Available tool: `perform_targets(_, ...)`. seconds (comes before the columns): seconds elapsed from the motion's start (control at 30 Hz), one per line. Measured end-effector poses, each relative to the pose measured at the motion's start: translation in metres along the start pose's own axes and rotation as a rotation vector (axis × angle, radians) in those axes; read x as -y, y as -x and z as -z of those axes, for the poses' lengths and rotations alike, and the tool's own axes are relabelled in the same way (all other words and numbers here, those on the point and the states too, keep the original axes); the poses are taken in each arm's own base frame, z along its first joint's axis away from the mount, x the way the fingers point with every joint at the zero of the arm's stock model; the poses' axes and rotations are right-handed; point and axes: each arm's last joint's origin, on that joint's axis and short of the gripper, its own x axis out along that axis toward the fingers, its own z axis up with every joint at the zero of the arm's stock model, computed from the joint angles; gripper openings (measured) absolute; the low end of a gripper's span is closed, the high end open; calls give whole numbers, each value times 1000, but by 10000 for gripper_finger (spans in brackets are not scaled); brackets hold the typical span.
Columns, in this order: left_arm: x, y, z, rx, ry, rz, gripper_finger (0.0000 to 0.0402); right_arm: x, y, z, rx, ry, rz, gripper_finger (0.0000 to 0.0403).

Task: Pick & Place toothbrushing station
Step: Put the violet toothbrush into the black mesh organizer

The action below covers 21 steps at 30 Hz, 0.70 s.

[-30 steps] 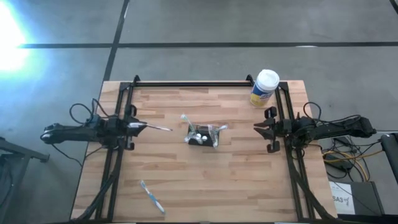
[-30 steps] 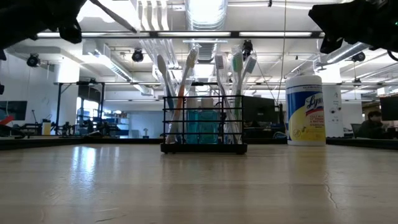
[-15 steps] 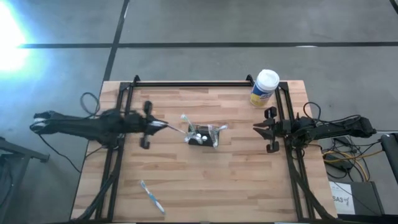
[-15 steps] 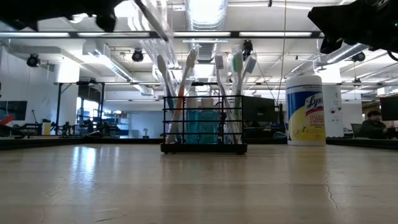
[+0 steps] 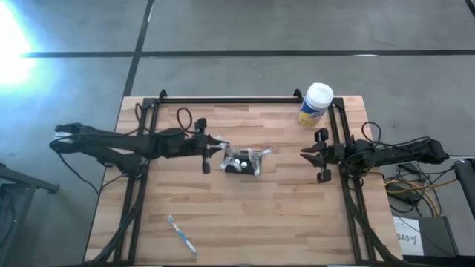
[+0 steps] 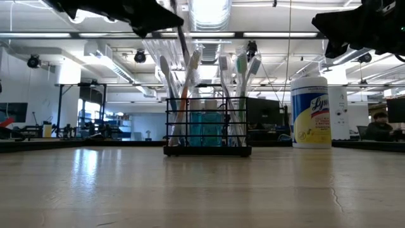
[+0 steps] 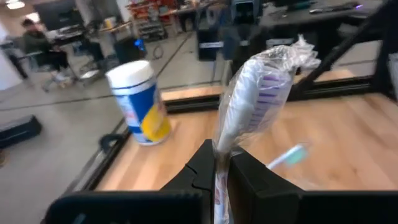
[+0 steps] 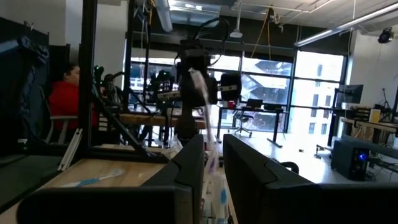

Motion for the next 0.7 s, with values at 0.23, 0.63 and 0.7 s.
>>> perform_targets(0.23, -5, -2, 10, -89, 15, -40, 21, 0, 0, 1, -5, 1, 0, 57)
perform_targets(0.63, -8, -2, 36, -128, 58, -59, 21, 0, 0, 1, -5, 4, 0, 57)
perform_targets(0.7, -10, -3, 38, -123, 70, -62, 21, 0, 0, 1, -5, 4, 0, 57)
